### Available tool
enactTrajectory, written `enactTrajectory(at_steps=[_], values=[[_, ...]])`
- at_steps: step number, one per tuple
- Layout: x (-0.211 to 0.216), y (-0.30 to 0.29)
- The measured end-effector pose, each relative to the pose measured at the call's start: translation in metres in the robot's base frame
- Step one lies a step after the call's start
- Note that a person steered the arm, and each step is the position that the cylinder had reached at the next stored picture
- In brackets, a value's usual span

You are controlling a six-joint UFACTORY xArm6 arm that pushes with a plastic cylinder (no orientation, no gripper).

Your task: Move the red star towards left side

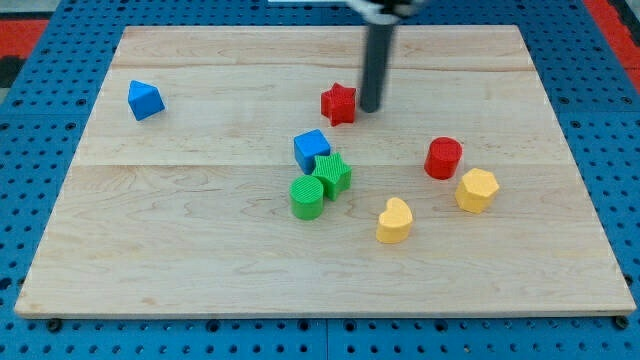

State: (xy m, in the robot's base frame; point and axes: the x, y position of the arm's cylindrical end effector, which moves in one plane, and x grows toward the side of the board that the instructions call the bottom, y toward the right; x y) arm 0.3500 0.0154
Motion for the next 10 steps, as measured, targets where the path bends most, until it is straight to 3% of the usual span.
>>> enactTrajectory(at_steps=[1, 2, 3, 4, 5, 6, 7, 8, 9, 10], values=[[0.038, -0.083], [0.037, -0.065], [0.024, -0.048], [-0.020, -0.088], [-0.030, -0.138], [-0.018, -0.141], [0.023, -0.143], [0.022, -0.113], [0.016, -0.039], [0.040, -0.042]])
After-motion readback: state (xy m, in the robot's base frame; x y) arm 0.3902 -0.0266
